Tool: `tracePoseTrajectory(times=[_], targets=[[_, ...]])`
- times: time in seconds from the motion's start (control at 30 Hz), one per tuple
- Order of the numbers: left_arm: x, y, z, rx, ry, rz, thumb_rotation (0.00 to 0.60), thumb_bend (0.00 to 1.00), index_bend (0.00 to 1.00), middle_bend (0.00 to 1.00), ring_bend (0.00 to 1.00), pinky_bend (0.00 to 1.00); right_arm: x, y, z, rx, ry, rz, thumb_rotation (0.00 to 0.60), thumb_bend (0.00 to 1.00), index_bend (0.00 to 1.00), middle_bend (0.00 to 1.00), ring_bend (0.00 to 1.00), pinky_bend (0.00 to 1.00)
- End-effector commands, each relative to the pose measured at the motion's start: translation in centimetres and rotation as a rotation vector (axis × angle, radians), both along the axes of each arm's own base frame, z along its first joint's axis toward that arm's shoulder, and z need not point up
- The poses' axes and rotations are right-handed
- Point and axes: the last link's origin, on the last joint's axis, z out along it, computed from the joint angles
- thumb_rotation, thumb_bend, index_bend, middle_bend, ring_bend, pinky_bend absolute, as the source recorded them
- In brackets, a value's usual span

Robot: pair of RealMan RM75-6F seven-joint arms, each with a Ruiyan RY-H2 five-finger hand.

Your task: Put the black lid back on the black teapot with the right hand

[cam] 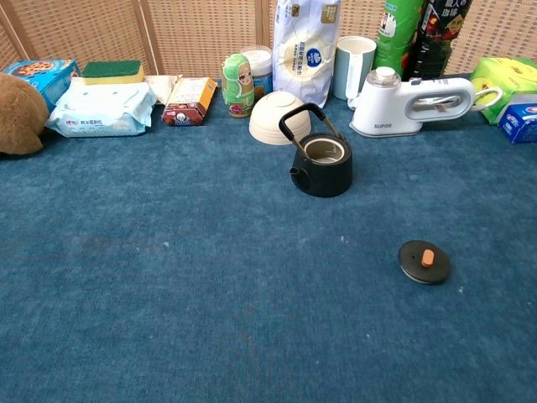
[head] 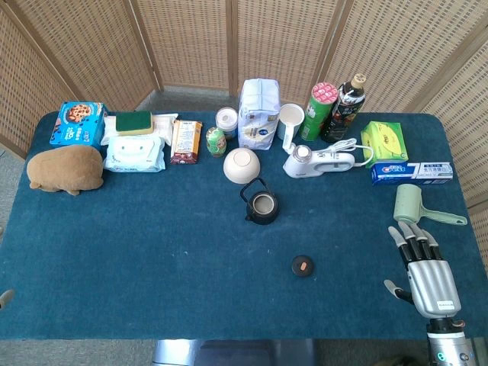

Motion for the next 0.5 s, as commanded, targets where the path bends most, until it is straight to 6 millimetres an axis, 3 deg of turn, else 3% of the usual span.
tracePoseTrajectory(times=[0.03, 0.3, 0.5], targets=[[0.0, 0.0, 0.0, -0.002, 0.000, -0.001, 0.600, 0.09, 0.00, 0.00, 0.00, 0.02, 0.0, 0.0, -0.1, 0.009, -0.005, 0.001, 0.600, 0.00, 0.06, 0.05, 0.03, 0.00], [0.1, -0.1, 0.0, 0.001, -0.003, -0.002, 0.600, 0.09, 0.00, 0.00, 0.00, 0.02, 0.2, 0.2, -0.5, 0.049, -0.022, 0.004, 0.600, 0.00, 0.08, 0.05, 0.03, 0.00], [0.0, -0.1, 0.2, 0.008, -0.009, 0.003, 0.600, 0.09, 0.00, 0.00, 0.00, 0.02, 1.0, 0.2, -2.2, 0.155, -0.051, 0.044, 0.600, 0.02, 0.14, 0.05, 0.03, 0.00]])
